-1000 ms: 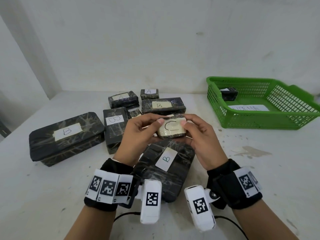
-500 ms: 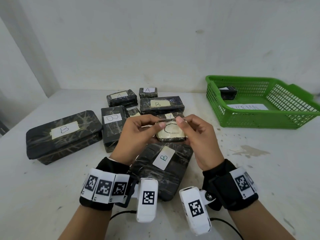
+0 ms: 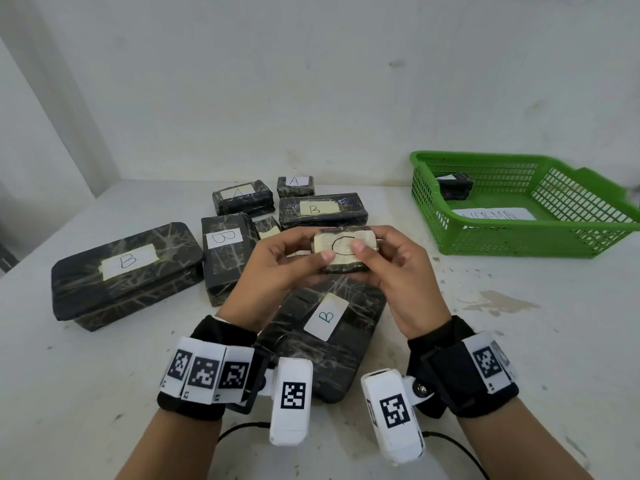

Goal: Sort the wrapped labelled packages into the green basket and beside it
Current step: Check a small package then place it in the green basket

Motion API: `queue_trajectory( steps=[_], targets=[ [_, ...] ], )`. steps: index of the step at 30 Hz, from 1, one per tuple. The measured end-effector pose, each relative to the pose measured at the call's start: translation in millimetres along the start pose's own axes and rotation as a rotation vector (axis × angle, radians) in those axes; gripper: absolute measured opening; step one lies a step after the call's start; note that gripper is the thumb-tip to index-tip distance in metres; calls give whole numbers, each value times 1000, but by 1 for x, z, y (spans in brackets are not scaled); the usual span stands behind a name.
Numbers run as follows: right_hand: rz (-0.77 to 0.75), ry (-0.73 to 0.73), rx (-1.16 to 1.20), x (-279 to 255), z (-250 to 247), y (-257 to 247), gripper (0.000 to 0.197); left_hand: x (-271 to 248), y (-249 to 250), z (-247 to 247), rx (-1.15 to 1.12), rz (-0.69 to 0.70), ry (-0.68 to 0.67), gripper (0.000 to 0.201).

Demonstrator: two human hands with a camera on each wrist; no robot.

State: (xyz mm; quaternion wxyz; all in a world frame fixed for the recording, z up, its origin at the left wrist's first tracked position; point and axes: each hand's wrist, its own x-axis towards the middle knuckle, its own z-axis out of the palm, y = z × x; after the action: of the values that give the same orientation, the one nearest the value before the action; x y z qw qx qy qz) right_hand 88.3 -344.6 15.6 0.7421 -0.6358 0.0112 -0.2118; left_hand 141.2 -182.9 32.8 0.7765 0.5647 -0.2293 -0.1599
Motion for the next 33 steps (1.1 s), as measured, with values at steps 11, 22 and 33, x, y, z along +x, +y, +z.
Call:
queue_trajectory(
  steps=[11,22,33],
  targets=[
    [0,-61,11,-2,3,-1,38,6,0,-12,17,-51,10,65],
    [9,-88,-21,-1,2,-1,57,7,-5,-10,-44,-62,55,20],
    [52,-76,46,-1,1,2,31,4,-6,-8,51,33,-15,32]
  ],
)
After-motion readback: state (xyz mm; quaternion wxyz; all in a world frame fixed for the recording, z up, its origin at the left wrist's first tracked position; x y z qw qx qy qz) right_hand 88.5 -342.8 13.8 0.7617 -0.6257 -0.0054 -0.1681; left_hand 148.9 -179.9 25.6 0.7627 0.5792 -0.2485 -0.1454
